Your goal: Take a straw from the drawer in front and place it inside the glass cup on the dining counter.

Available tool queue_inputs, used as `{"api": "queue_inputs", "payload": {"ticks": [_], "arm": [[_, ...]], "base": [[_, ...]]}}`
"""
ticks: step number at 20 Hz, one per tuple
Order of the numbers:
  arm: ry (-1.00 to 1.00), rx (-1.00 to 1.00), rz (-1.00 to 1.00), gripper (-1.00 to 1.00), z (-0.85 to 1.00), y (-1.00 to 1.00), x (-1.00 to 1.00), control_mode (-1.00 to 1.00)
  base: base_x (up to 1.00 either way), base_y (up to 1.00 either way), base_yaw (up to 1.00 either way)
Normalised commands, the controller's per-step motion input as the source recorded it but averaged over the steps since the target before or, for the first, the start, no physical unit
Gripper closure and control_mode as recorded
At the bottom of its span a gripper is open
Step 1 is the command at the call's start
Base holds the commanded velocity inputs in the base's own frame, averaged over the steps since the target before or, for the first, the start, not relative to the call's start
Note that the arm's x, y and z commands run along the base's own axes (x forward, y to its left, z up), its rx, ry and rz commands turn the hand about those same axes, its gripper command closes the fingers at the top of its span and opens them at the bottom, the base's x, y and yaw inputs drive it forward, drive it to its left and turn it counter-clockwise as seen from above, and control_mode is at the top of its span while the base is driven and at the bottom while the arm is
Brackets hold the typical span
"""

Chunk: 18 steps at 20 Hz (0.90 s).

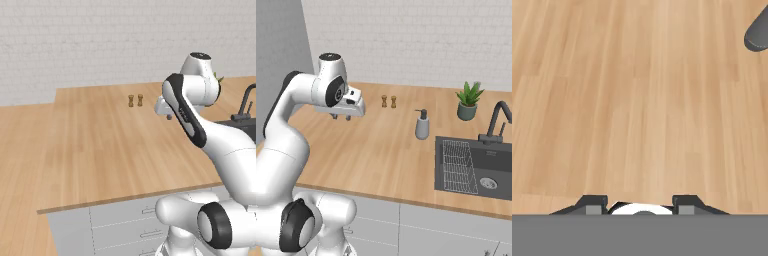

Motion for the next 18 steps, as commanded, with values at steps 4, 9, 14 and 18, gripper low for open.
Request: {"api": "queue_inputs", "payload": {"ticks": [4, 9, 14, 18], "arm": [[0.00, -0.01, 0.00, -1.00, -0.04, 0.00, -0.29, -1.00], [0.00, -0.03, 0.01, -1.00, -0.24, 0.00, -0.75, -1.00], [0.03, -0.06, 0.00, -1.00, -0.40, 0.00, -0.53, -1.00], [0.00, -0.02, 0.00, -1.00, -0.43, 0.00, -0.51, -1.00]], "base": [[0.00, 0.00, 0.00], [0.00, 0.00, 0.00], [0.00, 0.00, 0.00], [0.00, 0.00, 0.00]]}}
